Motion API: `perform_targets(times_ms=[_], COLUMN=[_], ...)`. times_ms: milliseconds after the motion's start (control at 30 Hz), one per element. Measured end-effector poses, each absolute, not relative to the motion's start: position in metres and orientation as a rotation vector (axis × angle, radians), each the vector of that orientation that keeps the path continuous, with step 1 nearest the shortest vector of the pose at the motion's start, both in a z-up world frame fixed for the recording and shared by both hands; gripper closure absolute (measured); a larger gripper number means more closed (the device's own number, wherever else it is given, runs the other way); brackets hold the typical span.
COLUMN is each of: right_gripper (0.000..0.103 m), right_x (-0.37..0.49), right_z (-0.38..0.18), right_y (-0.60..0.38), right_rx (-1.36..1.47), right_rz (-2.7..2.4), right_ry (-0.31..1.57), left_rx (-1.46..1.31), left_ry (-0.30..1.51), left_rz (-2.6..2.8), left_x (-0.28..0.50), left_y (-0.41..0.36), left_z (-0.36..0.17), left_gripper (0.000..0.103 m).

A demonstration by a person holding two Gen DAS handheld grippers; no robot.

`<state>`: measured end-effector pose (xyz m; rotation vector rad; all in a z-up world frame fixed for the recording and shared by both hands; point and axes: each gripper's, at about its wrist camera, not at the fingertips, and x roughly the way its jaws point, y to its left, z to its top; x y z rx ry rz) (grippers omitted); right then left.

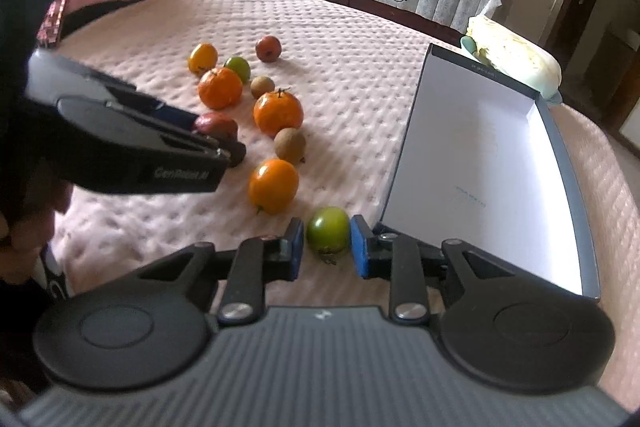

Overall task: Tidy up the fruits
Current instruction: 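Close the right gripper on the green lime while the left gripper closes on the red apple, then lift the green lime with the right tool while the left tool carries the red apple over the grey box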

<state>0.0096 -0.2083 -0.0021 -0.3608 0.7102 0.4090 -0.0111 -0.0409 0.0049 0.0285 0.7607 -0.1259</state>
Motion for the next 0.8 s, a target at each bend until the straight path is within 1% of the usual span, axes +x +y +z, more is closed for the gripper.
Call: perform_targets(times_ms=[100, 200, 367, 600, 800], right_gripper=[0.072, 0.076, 0.076, 0.076, 0.076], right_x=[0.013, 0.015, 0.008, 0.013, 0.016], right_z=[-0.004, 0.000, 0.005, 0.037, 0.063], right_y=[-0.204, -0.207, -0.203, -0.228, -0.240], right_rx=[-0.386, -0.339, -0.312, -0.044, 0.048], right_rz=[0.405, 0.415, 0.485, 0.523, 0.545], right_ry=[0.707, 0.711, 0.704, 0.602, 0.505], left_rx=[0.027, 0.027, 0.016, -0.011, -0.016], left_ry=[0.760, 0.758, 0.764, 0.731, 0.707], left_rz=[-0.120, -0.116, -0.116, -0.087, -0.079], left_x=[-0.010, -0.009, -0.010, -0.016, -0.019], left_y=[-0.042, -0.043, -0.039, -0.025, -0.022], left_z=[0.005, 0.004, 0.006, 0.017, 0.028], left_gripper=[0.063, 0.063, 0.064, 0.064, 0.064])
